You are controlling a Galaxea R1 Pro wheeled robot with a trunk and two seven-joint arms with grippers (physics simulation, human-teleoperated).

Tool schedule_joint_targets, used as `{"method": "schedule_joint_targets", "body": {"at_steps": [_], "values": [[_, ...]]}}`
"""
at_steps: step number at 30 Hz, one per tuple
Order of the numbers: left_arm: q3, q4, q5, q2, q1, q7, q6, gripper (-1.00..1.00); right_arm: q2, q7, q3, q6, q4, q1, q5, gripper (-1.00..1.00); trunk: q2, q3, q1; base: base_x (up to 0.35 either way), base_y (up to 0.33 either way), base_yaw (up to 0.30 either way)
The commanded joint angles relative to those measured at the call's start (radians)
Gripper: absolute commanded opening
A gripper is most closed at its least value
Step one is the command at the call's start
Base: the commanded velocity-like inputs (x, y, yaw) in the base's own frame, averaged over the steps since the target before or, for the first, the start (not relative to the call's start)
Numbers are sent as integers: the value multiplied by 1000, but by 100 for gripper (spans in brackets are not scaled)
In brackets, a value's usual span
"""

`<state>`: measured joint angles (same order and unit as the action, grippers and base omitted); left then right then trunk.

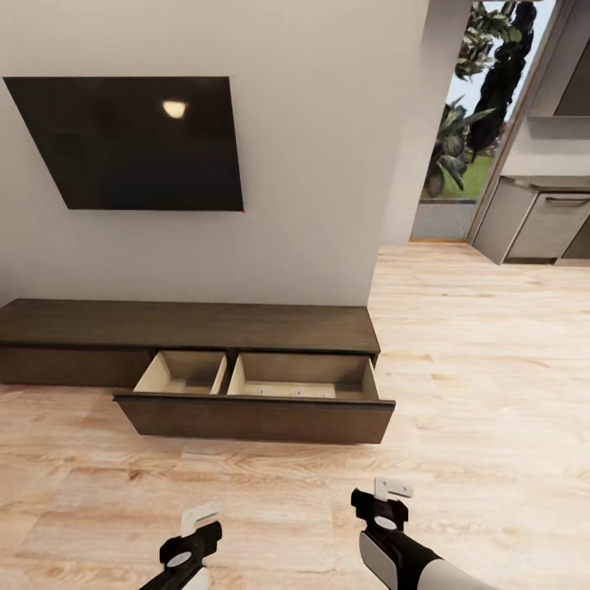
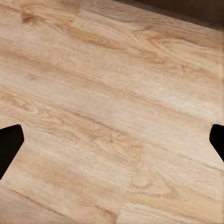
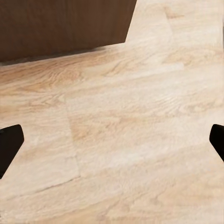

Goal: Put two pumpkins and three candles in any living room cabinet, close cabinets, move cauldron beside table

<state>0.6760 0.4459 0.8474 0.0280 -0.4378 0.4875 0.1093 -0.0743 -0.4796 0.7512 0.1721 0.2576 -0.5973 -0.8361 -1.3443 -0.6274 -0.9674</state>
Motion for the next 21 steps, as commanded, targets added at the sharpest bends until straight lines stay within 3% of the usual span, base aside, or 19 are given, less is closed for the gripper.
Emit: {"method": "schedule_joint_targets", "body": {"at_steps": [1,5,13,18,21], "values": [[8,-1,10,1,-1,-10,12,100,0,-4,9,16,0,0,-10,100,-8,-4,-4,0,0,0],[8,-10,12,6,-1,-63,44,100,1,-4,10,71,0,5,-8,100,-36,-17,-19,0,0,0],[10,-15,10,7,-1,-77,66,100,2,-4,10,228,-1,7,-11,100,-92,-42,-50,0,0,0],[11,-15,10,7,-1,-78,68,100,2,18,10,252,-2,7,-12,100,-127,-57,-69,0,0,0],[11,-15,10,6,-1,-78,76,100,5,68,10,257,-6,7,-12,100,-148,-67,-81,0,0,0]]}}
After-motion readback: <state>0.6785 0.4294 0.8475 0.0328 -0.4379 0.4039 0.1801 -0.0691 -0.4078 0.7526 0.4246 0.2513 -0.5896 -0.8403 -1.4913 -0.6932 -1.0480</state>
